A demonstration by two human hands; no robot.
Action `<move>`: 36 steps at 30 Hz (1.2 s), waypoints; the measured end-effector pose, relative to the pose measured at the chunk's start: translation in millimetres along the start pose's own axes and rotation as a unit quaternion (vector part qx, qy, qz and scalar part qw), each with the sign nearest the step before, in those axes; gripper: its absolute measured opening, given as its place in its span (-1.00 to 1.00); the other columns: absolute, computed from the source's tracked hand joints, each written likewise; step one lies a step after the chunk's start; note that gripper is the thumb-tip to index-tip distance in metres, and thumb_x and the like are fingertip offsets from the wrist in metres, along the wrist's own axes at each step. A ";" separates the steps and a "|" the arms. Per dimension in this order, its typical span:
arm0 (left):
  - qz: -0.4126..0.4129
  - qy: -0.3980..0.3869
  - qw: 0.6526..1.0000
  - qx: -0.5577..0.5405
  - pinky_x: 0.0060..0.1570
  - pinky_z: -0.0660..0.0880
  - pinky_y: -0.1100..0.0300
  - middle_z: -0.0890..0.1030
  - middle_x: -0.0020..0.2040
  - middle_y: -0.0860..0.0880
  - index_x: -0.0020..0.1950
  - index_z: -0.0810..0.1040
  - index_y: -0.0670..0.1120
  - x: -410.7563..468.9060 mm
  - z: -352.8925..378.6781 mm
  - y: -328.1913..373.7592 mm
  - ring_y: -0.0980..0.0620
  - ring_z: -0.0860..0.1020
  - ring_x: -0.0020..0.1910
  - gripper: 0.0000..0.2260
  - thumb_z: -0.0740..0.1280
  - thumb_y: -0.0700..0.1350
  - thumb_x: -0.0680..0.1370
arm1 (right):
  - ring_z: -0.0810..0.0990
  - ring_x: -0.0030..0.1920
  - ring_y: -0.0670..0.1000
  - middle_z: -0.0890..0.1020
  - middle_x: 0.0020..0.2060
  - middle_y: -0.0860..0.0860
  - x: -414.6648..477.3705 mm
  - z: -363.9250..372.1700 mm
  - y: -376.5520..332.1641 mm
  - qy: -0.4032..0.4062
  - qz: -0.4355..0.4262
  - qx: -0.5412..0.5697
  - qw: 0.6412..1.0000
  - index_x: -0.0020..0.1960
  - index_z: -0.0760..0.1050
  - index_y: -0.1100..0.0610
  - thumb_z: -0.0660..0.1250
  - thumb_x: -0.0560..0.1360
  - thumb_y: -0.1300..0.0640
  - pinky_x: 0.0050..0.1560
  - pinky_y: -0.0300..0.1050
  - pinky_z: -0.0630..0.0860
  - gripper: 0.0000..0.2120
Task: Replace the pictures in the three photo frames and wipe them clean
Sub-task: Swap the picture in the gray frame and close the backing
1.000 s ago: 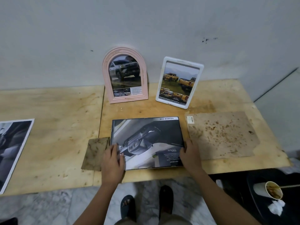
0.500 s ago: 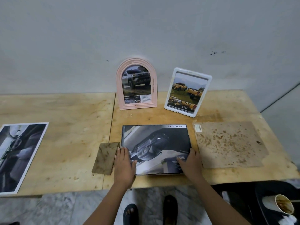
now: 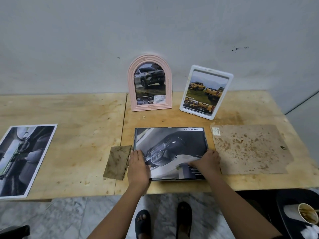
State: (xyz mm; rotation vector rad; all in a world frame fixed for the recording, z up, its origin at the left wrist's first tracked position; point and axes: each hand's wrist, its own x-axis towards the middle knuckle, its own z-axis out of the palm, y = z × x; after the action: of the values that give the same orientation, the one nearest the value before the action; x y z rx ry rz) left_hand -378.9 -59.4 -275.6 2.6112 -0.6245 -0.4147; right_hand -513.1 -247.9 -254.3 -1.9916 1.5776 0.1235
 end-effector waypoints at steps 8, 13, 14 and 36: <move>0.003 0.002 1.000 0.025 0.33 0.33 0.07 0.36 0.31 -0.08 0.31 0.33 -0.13 0.7 -0.7 -1.6 -0.07 0.28 0.37 -0.55 0.38 -0.15 0.47 | 0.27 0.27 0.15 0.29 0.27 0.15 11.6 0.7 1.1 -0.002 -0.019 0.005 1.000 0.29 0.30 0.19 0.54 0.27 -0.02 0.21 0.03 0.36 -0.29; 0.064 -0.023 0.993 0.099 0.49 -0.02 0.14 -0.03 0.55 -0.12 0.53 0.05 -0.16 -4.1 2.0 -4.2 -0.07 -0.07 0.54 -0.47 0.16 -0.13 0.61 | 0.11 0.46 0.11 0.14 0.45 0.12 -6.4 14.3 6.0 0.067 -0.180 -0.113 0.975 0.27 0.38 0.09 0.30 0.50 0.06 0.44 0.00 0.16 -0.64; 0.089 -0.034 0.989 0.111 0.49 -0.03 0.15 -0.11 0.56 -0.11 0.54 0.00 -0.13 -5.7 2.2 -4.5 -0.05 -0.13 0.54 -0.48 0.12 -0.13 0.63 | 0.12 0.47 0.10 0.13 0.47 0.11 -10.3 18.2 7.7 0.055 -0.213 -0.114 0.969 0.28 0.40 0.10 0.25 0.53 0.11 0.44 -0.02 0.16 -0.67; 0.217 -0.298 0.919 0.142 0.45 0.06 -0.02 -0.26 0.53 -0.11 0.53 0.02 0.12 4.2 -22.0 -12.1 -0.07 -0.29 0.51 0.05 -0.06 0.57 0.10 | -0.12 0.53 0.03 -0.09 0.54 0.00 -27.8 11.8 15.3 -0.174 -0.325 -0.201 0.908 0.47 0.18 -0.05 0.36 0.46 -0.06 0.44 0.08 0.10 -0.35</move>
State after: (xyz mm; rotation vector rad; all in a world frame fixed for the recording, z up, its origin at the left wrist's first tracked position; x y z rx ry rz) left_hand -362.7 -44.4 -263.0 2.4712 -1.5284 -1.0490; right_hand -531.9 -220.0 -258.3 -2.5318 0.6434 0.5362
